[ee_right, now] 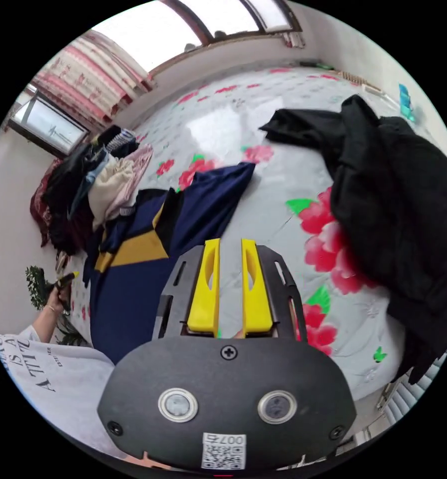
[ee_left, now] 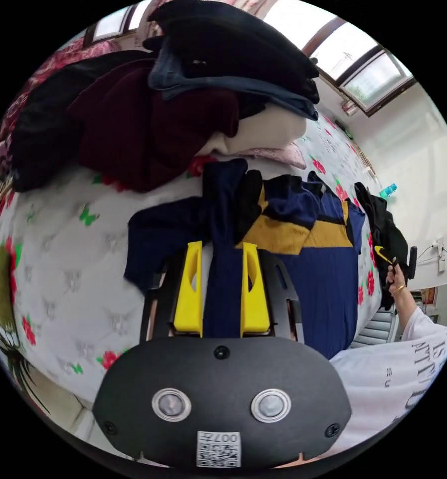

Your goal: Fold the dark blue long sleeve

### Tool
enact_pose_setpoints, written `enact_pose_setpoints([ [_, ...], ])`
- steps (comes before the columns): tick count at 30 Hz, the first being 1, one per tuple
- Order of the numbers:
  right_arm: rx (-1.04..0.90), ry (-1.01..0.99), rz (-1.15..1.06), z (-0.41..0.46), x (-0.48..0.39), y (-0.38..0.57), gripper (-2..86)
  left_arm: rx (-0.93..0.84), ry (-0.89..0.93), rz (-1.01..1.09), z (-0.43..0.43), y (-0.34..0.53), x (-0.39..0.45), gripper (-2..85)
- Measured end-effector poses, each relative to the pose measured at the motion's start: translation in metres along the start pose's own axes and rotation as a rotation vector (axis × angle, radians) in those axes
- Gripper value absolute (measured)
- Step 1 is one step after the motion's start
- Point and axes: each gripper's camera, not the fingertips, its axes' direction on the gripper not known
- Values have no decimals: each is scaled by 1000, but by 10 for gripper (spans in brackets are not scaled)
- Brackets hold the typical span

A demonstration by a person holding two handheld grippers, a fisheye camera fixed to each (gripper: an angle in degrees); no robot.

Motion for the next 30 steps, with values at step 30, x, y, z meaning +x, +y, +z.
enact_pose_setpoints([
  [30, 284, 570, 376, -155, 23, 64, 25, 95, -95, -248, -59, 29, -113, 84],
])
